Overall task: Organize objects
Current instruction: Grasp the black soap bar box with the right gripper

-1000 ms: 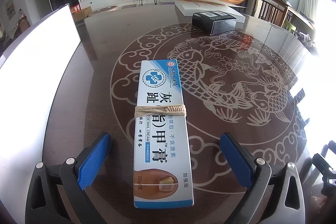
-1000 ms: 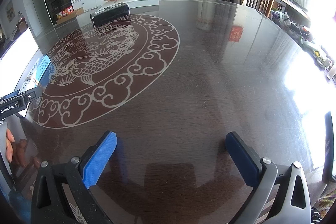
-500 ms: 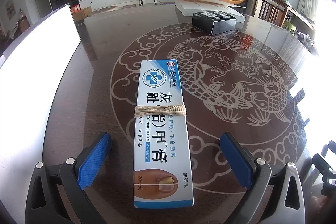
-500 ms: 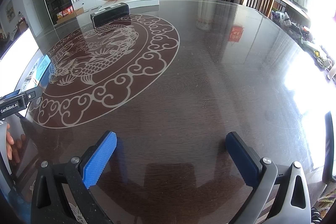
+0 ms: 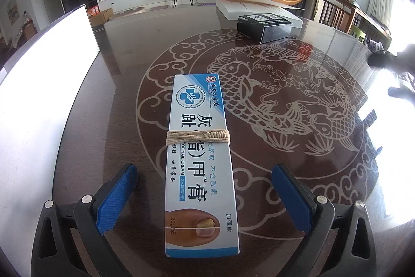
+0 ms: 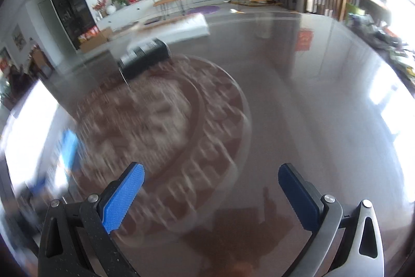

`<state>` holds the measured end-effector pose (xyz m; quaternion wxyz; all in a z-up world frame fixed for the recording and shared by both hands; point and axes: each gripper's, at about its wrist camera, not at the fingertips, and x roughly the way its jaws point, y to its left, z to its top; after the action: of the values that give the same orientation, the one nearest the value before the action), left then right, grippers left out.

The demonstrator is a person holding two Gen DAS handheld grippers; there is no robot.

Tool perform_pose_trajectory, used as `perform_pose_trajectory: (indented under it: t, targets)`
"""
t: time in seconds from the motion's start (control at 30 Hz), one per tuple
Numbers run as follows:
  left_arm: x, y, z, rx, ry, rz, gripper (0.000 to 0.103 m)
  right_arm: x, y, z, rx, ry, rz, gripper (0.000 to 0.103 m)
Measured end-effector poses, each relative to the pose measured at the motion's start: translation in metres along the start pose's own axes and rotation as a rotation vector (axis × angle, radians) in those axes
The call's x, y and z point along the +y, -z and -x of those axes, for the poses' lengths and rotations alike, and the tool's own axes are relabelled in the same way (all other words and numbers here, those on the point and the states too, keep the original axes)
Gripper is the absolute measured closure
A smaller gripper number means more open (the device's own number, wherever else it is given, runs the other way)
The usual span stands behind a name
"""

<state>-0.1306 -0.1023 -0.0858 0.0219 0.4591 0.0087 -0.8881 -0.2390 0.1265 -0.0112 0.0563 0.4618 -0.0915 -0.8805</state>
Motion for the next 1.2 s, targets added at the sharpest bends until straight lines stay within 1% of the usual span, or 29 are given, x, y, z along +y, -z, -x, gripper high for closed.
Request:
perform_pose_trajectory:
  t: [0.13, 0.17, 0.2, 0.33, 0.4, 0.5, 0.53, 0.57, 0.6, 0.63, 0.67, 0.7, 0.77, 0.8, 0.83, 0.87, 0.9, 0.93, 1.0, 1.03, 1.07, 1.1, 1.13, 1.17, 1.2]
  targets:
    - [0.0, 0.0, 0.0, 0.0, 0.0, 0.0, 0.0, 0.035, -0.07, -0.049, 0.054, -0.116, -0.133, 0.0]
    - [0.0, 0.0, 0.0, 0.0, 0.0, 0.0, 0.0, 0.042, -0.083, -0.062, 0.065, -0.128, -0.162, 0.0]
    - [0.0, 0.0, 0.0, 0.0, 0.0, 0.0, 0.0, 0.053, -0.099, -0.079, 0.08, -0.124, -0.192, 0.0]
    - [0.0, 0.0, 0.0, 0.0, 0.0, 0.0, 0.0, 0.082, -0.133, -0.131, 0.132, -0.081, -0.278, 0.0]
    - [0.0, 0.0, 0.0, 0.0, 0.0, 0.0, 0.0, 0.093, -0.143, -0.149, 0.161, -0.074, -0.292, 0.0]
    - [0.0, 0.0, 0.0, 0.0, 0.0, 0.0, 0.0, 0.106, -0.146, -0.174, 0.232, -0.019, -0.281, 0.001]
    - [0.0, 0.0, 0.0, 0.0, 0.0, 0.0, 0.0, 0.108, -0.142, -0.181, 0.262, -0.015, -0.262, 0.004]
    - [0.0, 0.0, 0.0, 0.0, 0.0, 0.0, 0.0, 0.109, -0.139, -0.18, 0.245, -0.002, -0.231, 0.015]
    - [0.0, 0.0, 0.0, 0.0, 0.0, 0.0, 0.0, 0.11, -0.137, -0.174, 0.202, -0.01, -0.198, 0.027]
    - [0.0, 0.0, 0.0, 0.0, 0.0, 0.0, 0.0, 0.109, -0.134, -0.168, 0.174, -0.036, -0.171, 0.032]
    - [0.0, 0.0, 0.0, -0.001, 0.0, 0.0, 0.0, 0.105, -0.131, -0.163, 0.157, -0.056, -0.159, 0.045]
    - [0.0, 0.0, 0.0, 0.0, 0.0, 0.0, 0.0, 0.099, -0.127, -0.156, 0.143, -0.073, -0.151, 0.061]
    - [0.0, 0.0, 0.0, 0.0, 0.0, 0.001, 0.0, 0.088, -0.12, -0.14, 0.123, -0.081, -0.118, 0.074]
    - [0.0, 0.0, 0.0, 0.0, 0.0, 0.001, 0.0, 0.083, -0.115, -0.134, 0.119, -0.073, -0.086, 0.079]
    - [0.0, 0.0, 0.0, 0.0, 0.0, 0.001, 0.0, 0.077, -0.108, -0.13, 0.132, -0.045, -0.054, 0.085]
    - [0.0, 0.0, 0.0, 0.0, 0.0, 0.001, 0.0, 0.072, -0.101, -0.128, 0.149, -0.048, -0.046, 0.089]
    - [0.0, 0.0, 0.0, 0.0, 0.0, 0.001, 0.0, 0.065, -0.094, -0.128, 0.181, -0.078, -0.046, 0.089]
    - [0.0, 0.0, 0.0, 0.0, 0.0, 0.001, 0.0, 0.061, -0.089, -0.126, 0.199, -0.073, -0.037, 0.089]
    - [0.0, 0.0, 0.0, 0.0, 0.0, 0.001, 0.0, 0.06, -0.083, -0.122, 0.204, -0.049, -0.022, 0.087]
    - [0.0, 0.0, 0.0, 0.0, 0.0, 0.001, 0.0, 0.063, -0.085, -0.121, 0.202, -0.057, -0.031, 0.084]
    - [0.0, 0.0, 0.0, 0.0, 0.0, 0.001, 0.0, 0.067, -0.089, -0.122, 0.208, -0.065, -0.05, 0.066]
    - [0.0, 0.0, 0.0, -0.001, 0.0, 0.001, 0.0, 0.07, -0.094, -0.124, 0.217, -0.073, -0.079, 0.034]
    - [0.0, 0.0, 0.0, -0.001, 0.0, 0.001, 0.0, 0.074, -0.101, -0.126, 0.216, -0.076, -0.117, 0.019]
    - [0.0, 0.0, 0.0, -0.001, 0.0, 0.001, 0.0, 0.077, -0.108, -0.128, 0.198, -0.075, -0.153, 0.007]
    - [0.0, 0.0, 0.0, -0.001, 0.0, 0.001, 0.0, 0.082, -0.116, -0.13, 0.17, -0.074, -0.193, 0.007]
